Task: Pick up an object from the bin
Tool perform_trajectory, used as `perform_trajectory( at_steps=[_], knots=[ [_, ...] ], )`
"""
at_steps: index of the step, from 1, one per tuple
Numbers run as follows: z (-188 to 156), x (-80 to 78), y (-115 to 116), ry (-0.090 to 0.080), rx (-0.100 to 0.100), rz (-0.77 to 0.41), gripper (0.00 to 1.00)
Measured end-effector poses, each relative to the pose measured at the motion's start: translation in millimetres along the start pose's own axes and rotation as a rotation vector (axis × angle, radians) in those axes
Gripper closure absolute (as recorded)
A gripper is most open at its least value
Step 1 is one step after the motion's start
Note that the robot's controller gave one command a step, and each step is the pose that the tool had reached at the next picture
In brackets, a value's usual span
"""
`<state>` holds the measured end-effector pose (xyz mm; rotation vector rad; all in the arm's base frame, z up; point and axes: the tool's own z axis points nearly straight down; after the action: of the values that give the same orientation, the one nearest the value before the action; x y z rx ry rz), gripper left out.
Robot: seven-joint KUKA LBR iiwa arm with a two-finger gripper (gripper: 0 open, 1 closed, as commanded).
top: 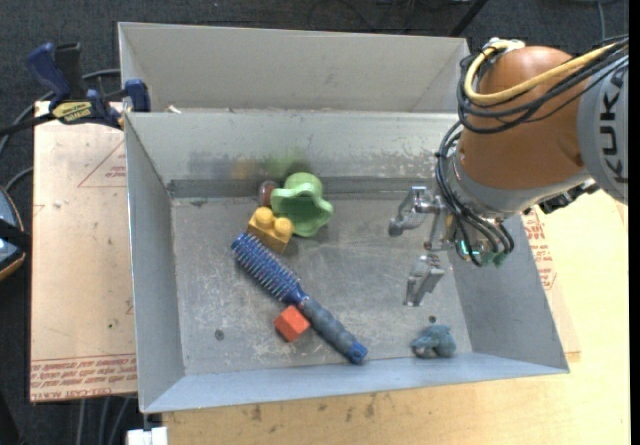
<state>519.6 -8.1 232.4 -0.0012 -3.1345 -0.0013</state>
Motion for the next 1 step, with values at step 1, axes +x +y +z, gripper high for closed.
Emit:
perform_trajectory(
  at_steps=[1],
  knots=[
    [161.1, 13.0, 93.2, -0.013, -0.001, 0.135, 0.00]
  ],
)
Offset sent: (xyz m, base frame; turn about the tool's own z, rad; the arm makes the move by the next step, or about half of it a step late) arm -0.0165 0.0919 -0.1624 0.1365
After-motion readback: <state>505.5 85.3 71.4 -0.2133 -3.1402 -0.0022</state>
